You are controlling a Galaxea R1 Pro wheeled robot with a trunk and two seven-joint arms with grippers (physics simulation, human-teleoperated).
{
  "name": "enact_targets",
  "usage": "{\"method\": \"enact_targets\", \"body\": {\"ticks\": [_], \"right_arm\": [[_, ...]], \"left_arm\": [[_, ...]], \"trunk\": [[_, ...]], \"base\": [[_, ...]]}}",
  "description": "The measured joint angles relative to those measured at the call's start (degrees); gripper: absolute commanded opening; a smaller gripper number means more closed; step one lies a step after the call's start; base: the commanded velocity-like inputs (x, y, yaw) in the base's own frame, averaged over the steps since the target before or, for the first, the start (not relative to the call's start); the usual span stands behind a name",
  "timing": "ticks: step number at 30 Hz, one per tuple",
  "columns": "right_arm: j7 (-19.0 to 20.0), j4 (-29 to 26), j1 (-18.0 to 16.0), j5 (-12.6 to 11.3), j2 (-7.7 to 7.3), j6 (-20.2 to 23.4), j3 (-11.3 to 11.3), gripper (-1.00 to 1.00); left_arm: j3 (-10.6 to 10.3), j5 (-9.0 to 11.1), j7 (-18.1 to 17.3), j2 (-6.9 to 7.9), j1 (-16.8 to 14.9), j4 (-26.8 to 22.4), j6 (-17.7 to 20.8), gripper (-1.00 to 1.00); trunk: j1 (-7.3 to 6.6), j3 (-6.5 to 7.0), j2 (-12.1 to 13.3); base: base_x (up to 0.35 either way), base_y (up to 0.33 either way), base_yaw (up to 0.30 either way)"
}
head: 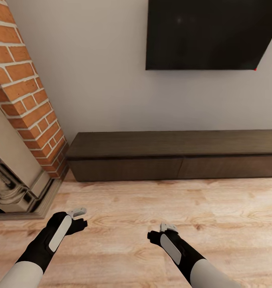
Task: Place each of the two pumpkins and all three candles from the living room inside a cabinet in the living room (use any cabinet), then make sure every cabinet is closed, and position the cauldron so it is next to a table in the living room.
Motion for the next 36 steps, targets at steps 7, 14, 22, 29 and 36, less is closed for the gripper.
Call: {"method": "enact_targets", "body": {"ticks": [7, 14, 22, 29, 36], "right_arm": [[0.0, 0.0, 0.0, -0.2, 0.0, 0.0, -0.1, 1.0], [0.0, -0.1, 0.0, 0.0, 0.0, 0.0, -0.1, 1.0], [1.3, -1.4, -1.3, -0.8, -1.33, -1.3, 1.3, 1.0], [0.3, -3.7, -3.6, 0.8, 0.94, -3.6, 1.3, 1.0], [-2.0, -6.0, -5.2, 3.0, 2.44, -5.9, 1.3, 1.0]], "left_arm": [[0.0, 0.0, 0.0, 0.0, 0.0, 0.0, 0.0, 1.0], [0.0, 0.0, 0.0, -0.01, 0.0, 0.0, 0.0, 1.0], [-1.3, 1.3, -1.3, 1.33, 0.7, -1.3, 1.3, 1.0], [0.6, -0.9, -3.5, -0.18, 0.6, 0.3, 3.5, 1.0], [2.8, -3.2, -5.8, -0.08, 0.6, 1.0, 5.7, 1.0]], "trunk": [[0.01, 0.0, 0.0], [0.01, 0.0, 0.0], [0.01, 0.0, 0.0], [0.0, 0.0, 0.0], [0.0, 0.0, 0.0]], "base": [[0.064, -0.016, 0.171], [0.013, -0.004, 0.027], [0.007, 0.0, 0.001], [0.029, 0.031, 0.0], [0.124, 0.09, 0.0]]}}
